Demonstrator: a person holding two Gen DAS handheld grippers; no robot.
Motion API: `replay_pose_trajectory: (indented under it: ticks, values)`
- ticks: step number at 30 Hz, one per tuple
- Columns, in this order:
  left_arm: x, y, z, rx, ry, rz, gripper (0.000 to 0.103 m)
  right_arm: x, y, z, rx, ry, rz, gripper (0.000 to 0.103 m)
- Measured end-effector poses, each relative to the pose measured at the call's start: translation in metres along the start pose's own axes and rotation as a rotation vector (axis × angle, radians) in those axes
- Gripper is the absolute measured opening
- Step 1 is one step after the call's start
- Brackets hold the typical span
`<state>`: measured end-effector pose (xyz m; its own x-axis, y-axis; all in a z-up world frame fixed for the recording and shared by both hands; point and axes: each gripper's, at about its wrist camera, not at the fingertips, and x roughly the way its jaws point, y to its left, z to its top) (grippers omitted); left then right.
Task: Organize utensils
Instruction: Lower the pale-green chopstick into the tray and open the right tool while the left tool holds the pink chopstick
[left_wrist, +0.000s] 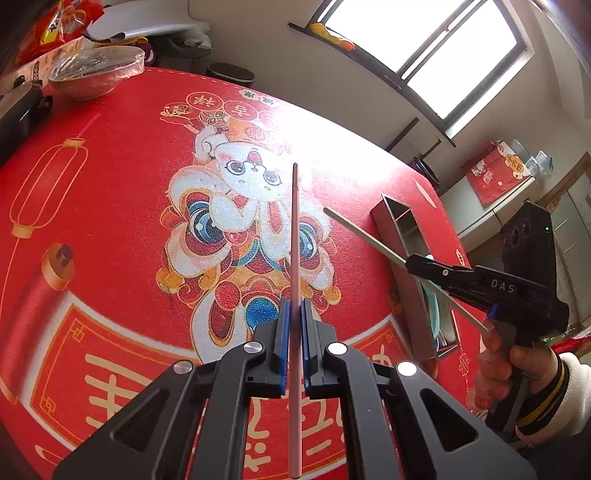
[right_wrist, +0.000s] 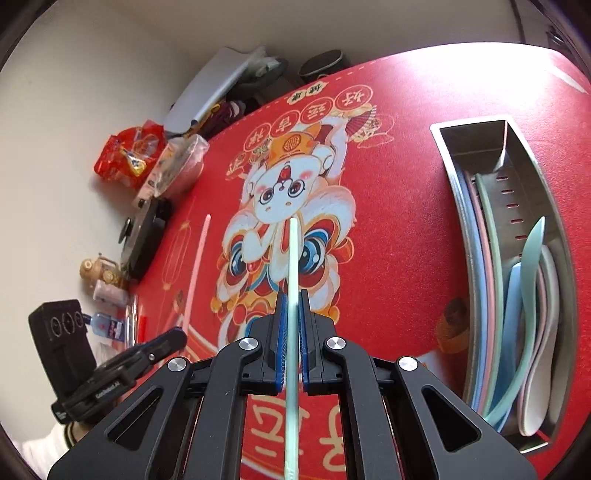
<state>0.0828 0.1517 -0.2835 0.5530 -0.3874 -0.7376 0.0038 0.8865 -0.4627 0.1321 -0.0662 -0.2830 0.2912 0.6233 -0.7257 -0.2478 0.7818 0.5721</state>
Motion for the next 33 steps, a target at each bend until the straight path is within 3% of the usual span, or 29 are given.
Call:
replay_pose_trajectory:
  ticks: [7,13,21,33]
  values:
    - [0.003,-0.014,0.004,0.023,-0.005,-0.018,0.006,-0.049,-0.034,0.018,0.071,-0.119,-0.052,0.006]
    - [0.005,-0.024,0.001,0.038,0.001,-0.024,0.006,-0.065,-0.079,0.022,0.162,-0.151,-0.122,0.006]
    - [0.001,-0.031,0.001,0.04,-0.009,-0.005,0.006,-0.04,-0.108,0.03,0.217,-0.115,-0.184,0.006]
    - [-0.007,-0.046,0.003,0.033,-0.032,0.004,0.006,-0.009,-0.117,0.029,0.265,-0.03,-0.184,0.006]
